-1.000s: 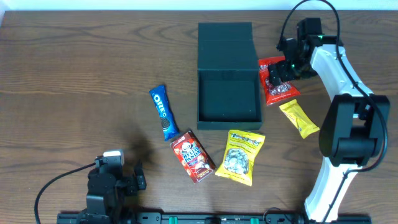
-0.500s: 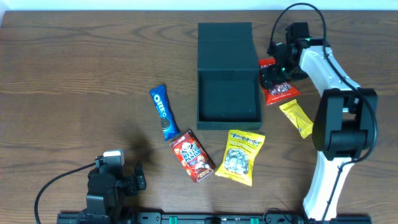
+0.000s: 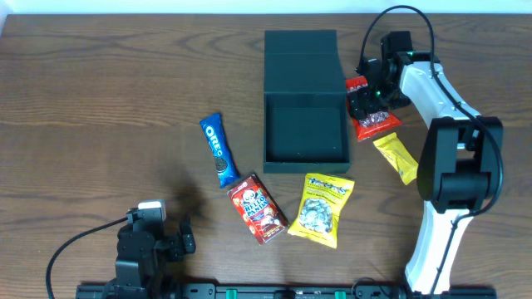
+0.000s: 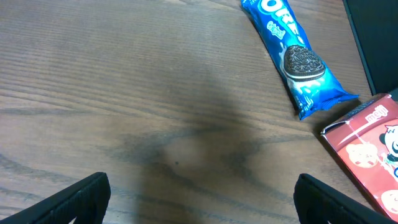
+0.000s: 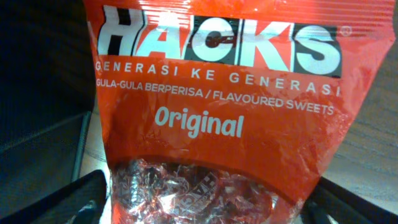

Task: Pack container
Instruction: 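Close the right gripper on the red HACKS bag and lift it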

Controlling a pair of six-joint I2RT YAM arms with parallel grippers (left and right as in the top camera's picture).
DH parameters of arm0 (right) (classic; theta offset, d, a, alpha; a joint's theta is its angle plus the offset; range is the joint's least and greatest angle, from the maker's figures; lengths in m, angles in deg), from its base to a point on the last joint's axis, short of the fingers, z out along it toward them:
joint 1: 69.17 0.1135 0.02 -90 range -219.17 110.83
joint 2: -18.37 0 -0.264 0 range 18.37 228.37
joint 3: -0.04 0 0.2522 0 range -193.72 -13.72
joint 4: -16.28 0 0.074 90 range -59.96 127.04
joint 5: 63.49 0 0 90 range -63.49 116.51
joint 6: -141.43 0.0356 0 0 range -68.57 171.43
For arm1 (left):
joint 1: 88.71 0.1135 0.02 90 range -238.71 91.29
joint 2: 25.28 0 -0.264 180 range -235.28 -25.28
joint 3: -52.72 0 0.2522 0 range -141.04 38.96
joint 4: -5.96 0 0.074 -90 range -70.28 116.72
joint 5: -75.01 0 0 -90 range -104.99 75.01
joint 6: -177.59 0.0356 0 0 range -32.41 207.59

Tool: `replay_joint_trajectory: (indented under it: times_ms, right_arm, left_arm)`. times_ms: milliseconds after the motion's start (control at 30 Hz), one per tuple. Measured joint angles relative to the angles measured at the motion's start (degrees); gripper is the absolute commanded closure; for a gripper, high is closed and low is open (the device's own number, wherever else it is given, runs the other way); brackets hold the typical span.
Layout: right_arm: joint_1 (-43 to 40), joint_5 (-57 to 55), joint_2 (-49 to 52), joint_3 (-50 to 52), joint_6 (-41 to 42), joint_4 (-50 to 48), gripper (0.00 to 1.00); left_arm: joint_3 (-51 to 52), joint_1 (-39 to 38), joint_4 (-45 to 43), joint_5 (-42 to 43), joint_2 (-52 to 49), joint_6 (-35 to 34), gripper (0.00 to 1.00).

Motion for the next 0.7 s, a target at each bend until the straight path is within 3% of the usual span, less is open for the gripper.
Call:
replay_joint_trajectory:
  times_ms: [700]
  right_arm:
    - [0.0, 0.02, 0.0, 0.0, -0.13, 1.55, 0.02]
  left_arm:
    - [0.0, 0.0, 0.0, 0.0, 0.0, 0.0, 0.05]
